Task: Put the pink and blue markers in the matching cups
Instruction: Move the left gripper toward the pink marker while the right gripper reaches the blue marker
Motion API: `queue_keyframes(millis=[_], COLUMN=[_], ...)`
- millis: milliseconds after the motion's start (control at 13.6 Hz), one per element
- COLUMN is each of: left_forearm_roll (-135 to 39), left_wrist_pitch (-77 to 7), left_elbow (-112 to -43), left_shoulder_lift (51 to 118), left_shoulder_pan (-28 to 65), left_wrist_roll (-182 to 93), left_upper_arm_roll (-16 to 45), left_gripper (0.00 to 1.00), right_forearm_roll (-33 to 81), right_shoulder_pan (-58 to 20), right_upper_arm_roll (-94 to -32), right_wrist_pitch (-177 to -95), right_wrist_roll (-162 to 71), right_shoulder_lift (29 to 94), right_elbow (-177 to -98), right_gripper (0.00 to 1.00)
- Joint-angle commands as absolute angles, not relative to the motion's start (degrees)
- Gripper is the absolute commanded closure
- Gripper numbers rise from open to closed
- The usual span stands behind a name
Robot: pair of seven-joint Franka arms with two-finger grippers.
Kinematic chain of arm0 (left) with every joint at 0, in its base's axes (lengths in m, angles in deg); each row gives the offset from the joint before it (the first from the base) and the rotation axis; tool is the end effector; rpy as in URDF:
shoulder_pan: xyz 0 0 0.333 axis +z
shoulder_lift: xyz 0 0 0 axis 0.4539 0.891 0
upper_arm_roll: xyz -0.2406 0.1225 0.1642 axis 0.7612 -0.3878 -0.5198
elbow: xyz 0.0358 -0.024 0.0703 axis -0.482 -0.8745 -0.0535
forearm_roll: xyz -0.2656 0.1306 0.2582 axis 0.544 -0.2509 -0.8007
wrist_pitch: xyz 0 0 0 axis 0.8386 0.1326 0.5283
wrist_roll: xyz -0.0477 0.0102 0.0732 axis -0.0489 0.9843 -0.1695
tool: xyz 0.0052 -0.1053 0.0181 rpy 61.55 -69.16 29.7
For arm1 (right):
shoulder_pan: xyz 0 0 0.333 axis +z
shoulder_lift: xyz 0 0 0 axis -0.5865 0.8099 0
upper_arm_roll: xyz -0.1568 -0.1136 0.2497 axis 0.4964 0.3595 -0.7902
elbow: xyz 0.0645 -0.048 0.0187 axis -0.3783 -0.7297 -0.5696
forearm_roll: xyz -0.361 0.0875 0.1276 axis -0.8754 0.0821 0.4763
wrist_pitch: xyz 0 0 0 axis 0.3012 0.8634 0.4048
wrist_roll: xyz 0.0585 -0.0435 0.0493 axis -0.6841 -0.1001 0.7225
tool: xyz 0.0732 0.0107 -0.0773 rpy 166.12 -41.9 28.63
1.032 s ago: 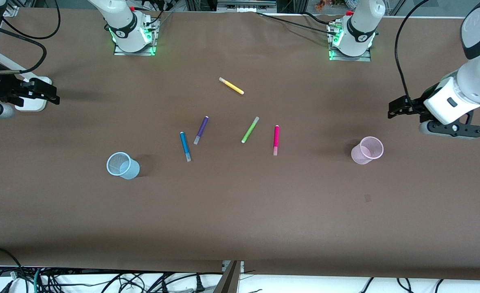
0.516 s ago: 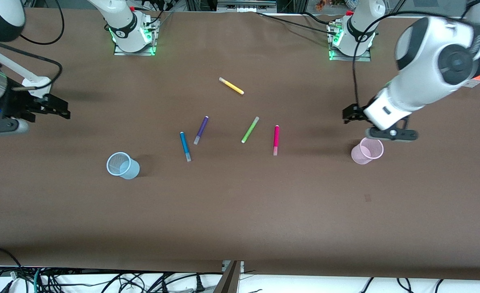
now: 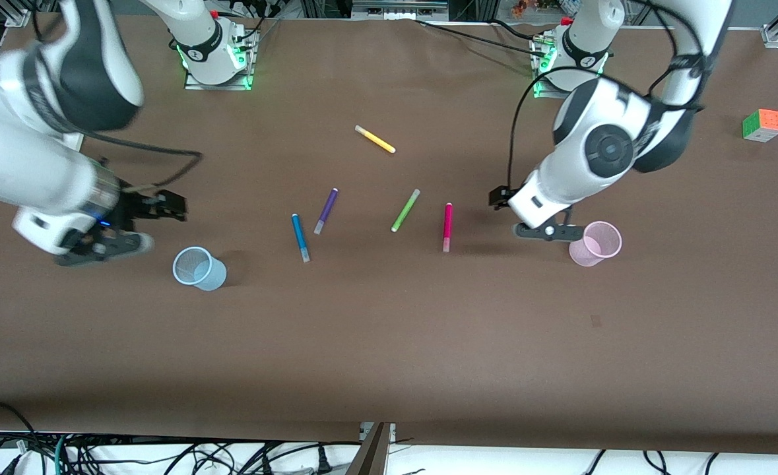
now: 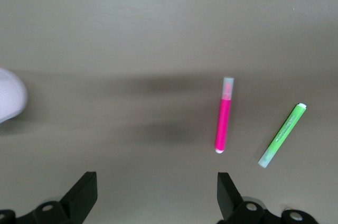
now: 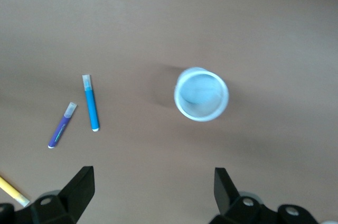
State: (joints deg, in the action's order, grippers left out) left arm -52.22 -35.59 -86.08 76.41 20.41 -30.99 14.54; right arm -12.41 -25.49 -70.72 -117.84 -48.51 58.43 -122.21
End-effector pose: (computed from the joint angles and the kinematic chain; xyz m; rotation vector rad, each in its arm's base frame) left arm 0.5532 -0.2490 0.3425 3.0265 -0.0520 -0.2729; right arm 0.6393 0.1424 0.4682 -3.0962 -0.4048 0.1987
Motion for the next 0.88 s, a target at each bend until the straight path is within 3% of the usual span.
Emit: queue_keyframes(millis=[0,295,811], left_forearm_roll=[-52.96,-56.46,-66.23], left_wrist_pitch=[-41.47,-52.11,-55.21], left_elbow=[-85.46,-86.61,-86.34], left_shoulder_lift=[81.78,88.03,92.61], left_shoulder_pan=[18.65,13.56,11.79], left_wrist_roll=[-29.13,-23.78,-18.58], left_upper_arm_roll=[14.69,14.6,14.6], left_gripper=[0.0,0.0,0.0], right_forearm_roll=[-11.56,-11.65,-11.47], right_shoulder_pan=[-23.0,-20.36,-14.65], right_upper_arm_roll=[-70.53,-70.53,-70.53], right_wrist_pitch=[-120.38,-123.46,-134.35], right_wrist_roll=[-48.52,-47.99,-48.87], right_shoulder_lift=[62.83,67.58,74.17], right_elbow=[-121.49,-121.49,-122.28], right_gripper=[0.0,0.0,0.0])
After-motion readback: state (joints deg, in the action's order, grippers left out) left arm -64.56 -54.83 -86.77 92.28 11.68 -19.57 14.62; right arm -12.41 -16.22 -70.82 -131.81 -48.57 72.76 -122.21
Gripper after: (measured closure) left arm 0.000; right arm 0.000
